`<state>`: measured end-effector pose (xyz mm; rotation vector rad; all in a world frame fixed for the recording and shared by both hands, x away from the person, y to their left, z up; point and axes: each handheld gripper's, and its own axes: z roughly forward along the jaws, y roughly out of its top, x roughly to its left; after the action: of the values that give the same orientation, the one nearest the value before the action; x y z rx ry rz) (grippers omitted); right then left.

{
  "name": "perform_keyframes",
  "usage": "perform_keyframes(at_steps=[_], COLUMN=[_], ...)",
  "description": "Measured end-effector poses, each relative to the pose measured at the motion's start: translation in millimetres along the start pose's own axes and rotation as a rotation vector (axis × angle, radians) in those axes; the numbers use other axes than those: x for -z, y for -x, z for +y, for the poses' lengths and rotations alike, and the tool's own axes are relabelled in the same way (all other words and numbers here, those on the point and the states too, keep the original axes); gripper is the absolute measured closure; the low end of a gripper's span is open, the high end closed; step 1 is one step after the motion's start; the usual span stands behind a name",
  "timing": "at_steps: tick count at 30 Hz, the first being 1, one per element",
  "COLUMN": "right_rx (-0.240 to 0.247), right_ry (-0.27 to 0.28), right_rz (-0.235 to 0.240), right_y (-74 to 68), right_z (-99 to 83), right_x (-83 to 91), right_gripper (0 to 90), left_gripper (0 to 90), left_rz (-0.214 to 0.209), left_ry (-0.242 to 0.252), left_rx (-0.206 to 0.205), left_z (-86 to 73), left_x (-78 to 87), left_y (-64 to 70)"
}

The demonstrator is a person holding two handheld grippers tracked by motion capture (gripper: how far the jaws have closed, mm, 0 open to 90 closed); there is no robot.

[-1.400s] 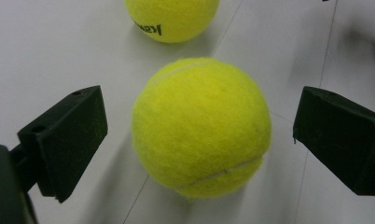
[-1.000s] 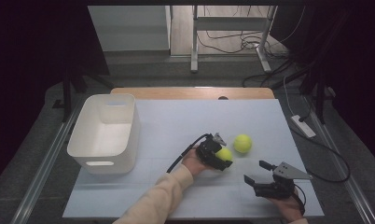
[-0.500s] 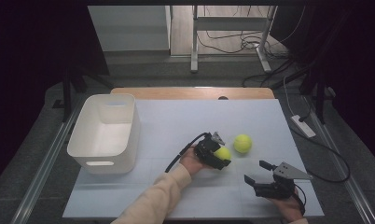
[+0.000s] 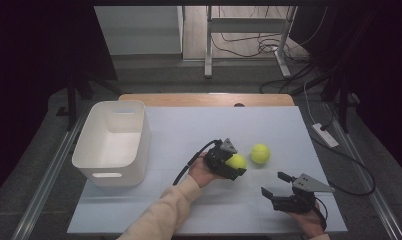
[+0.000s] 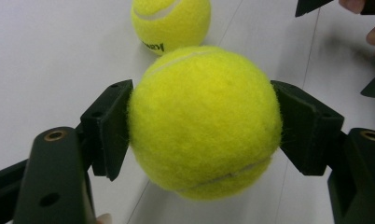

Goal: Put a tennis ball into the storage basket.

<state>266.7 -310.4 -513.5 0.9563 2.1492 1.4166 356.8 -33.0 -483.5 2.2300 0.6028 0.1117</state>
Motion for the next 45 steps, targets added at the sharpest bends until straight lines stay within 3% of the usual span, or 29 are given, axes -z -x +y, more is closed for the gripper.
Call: perform_keyframes(at_steps=[27,45], right_rx=[0.002,0.003], right_ry=[-0.005,-0.005], right_rz=[-0.003,-0.005], right_y=[-0.1,0.1], right_z=[-0.1,-0.1], right_x=[-0.7,-0.9], right_gripper=[12.8,12.9], left_gripper=[26.7,26.7], left_rz=[0.034,0.054], left_ry=[0.106,0.151], left_rx=[0.020,0.041], left_z=[-7.7,-13.4], left_x=[36.5,54.8], left_y=[0.0,-5.3])
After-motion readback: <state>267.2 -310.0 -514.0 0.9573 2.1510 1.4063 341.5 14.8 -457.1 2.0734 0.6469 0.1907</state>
